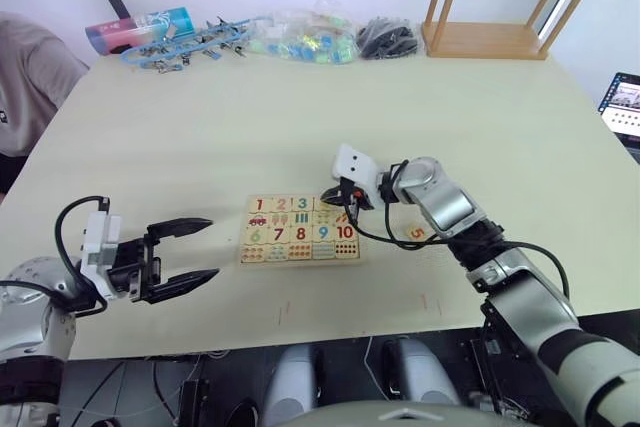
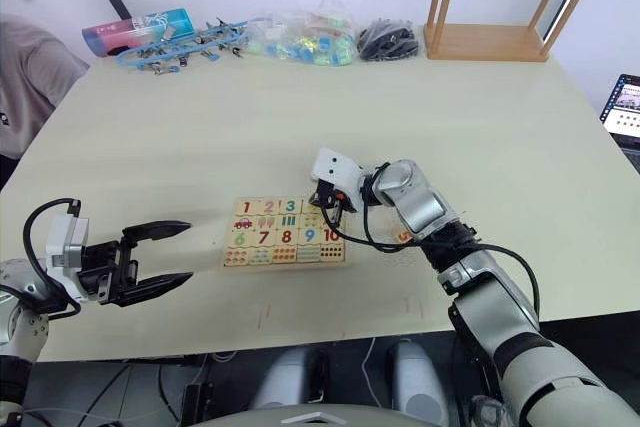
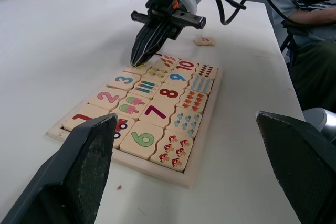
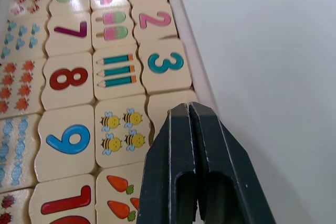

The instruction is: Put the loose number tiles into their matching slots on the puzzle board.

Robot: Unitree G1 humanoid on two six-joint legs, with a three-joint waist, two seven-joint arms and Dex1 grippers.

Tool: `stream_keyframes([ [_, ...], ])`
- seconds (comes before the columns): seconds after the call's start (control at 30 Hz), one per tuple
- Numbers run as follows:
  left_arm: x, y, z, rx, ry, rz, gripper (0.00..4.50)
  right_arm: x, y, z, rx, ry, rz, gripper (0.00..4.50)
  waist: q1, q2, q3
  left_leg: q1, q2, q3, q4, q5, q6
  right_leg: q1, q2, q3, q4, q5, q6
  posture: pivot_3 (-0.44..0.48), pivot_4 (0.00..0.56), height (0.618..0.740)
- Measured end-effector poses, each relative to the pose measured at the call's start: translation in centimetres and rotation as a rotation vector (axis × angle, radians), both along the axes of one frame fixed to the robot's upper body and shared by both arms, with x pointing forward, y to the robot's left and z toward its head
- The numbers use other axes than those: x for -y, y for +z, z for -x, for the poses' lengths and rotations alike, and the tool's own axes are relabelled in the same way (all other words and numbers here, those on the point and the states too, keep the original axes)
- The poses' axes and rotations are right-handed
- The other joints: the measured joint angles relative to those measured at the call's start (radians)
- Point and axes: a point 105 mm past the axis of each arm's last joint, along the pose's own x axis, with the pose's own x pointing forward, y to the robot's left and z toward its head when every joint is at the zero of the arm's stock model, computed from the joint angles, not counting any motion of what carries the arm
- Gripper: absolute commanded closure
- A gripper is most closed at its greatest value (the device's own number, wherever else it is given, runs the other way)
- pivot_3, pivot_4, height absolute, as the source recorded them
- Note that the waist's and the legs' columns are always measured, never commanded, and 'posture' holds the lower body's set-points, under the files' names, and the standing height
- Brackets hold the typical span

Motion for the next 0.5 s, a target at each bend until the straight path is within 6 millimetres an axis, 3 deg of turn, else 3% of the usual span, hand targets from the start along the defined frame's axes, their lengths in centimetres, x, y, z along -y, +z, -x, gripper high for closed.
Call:
stream_keyframes([
  [0.5, -0.04, -0.07, 0.05, -0.003, 0.002, 0.000, 0.00, -0.23, -0.58, 0.38, 0.024, 0.023, 0.005, 4.47, 0.000, 0.001, 0.000, 0.002, 0.000, 0.000, 0.000, 0.000, 0.000, 0.002, 0.000, 0.000, 0.001, 0.000, 0.000, 0.000, 0.150, 0.737],
])
